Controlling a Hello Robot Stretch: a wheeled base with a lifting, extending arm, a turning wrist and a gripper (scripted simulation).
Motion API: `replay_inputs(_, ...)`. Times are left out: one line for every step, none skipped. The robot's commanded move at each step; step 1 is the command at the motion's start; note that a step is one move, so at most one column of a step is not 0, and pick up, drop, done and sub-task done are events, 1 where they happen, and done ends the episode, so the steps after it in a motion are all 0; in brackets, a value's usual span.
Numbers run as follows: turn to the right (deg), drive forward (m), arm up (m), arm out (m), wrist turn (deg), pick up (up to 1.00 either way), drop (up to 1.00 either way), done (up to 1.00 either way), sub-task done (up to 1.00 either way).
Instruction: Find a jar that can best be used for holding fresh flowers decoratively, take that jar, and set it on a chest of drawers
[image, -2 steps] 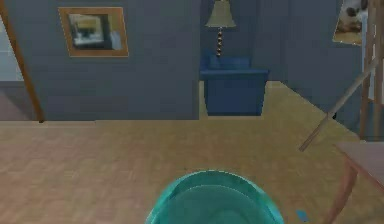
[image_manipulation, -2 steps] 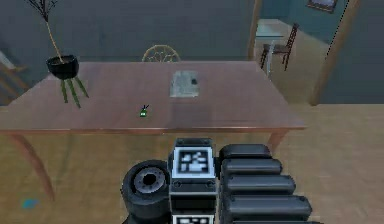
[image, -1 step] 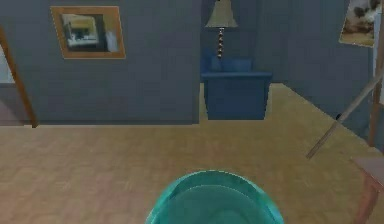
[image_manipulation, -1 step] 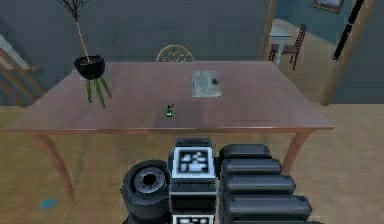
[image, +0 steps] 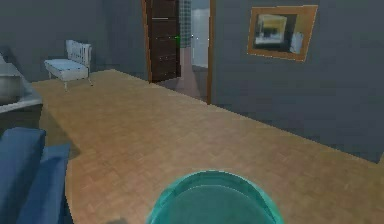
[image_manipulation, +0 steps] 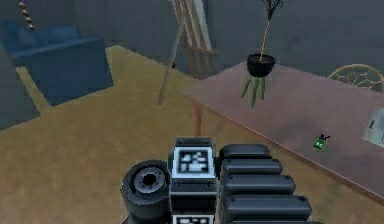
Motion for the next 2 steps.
replay_inputs(-3.0,0.00,0.00,0.00,0.0,0.00,0.00,0.00,0.00)
replay_inputs(0.0,1.00,0.00,0.00,0.0,0.00,0.00,0.00,0.00)
